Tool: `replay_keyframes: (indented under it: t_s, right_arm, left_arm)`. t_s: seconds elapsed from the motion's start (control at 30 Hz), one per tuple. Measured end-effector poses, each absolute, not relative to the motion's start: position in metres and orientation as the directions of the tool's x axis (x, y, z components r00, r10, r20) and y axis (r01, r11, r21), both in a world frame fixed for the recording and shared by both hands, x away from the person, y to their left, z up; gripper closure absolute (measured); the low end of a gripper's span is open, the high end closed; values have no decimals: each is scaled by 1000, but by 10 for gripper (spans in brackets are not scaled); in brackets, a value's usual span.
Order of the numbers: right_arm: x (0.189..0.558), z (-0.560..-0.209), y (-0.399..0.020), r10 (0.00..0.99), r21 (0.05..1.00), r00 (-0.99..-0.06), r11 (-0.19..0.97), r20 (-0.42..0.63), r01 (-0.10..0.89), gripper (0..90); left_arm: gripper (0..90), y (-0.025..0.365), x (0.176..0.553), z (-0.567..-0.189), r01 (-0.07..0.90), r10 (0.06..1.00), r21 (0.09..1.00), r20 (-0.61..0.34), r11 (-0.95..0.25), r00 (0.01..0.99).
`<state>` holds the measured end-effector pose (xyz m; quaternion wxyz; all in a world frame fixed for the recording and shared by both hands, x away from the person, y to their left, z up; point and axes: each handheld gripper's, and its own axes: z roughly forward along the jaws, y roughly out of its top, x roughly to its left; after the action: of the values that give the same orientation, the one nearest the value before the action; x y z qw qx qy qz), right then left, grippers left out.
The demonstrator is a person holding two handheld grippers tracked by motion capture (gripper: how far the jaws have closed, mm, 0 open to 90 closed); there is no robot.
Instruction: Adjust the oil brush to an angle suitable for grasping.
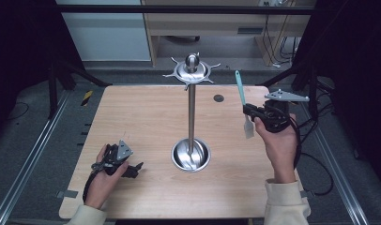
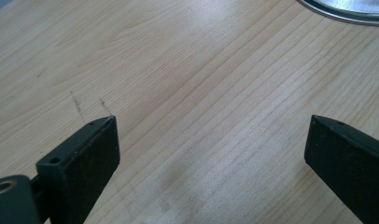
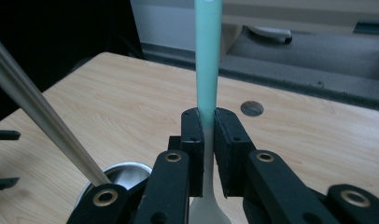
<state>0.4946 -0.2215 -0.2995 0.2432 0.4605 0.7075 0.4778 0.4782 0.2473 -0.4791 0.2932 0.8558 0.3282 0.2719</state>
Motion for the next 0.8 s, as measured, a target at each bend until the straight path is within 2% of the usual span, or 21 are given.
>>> replay_keyframes:
  t_s: [0.4,0.8]
  right_arm:
    - [469,-278,-210,864,938,-499,117,65,325,827]
    - [459,-273,-217,849,948,-519,80,97,307,827]
  left_arm:
    - [30,248,478,-479,398,719,678,283,-618,635]
    - [30,248,478,-478,397,721,681,282,-615,633]
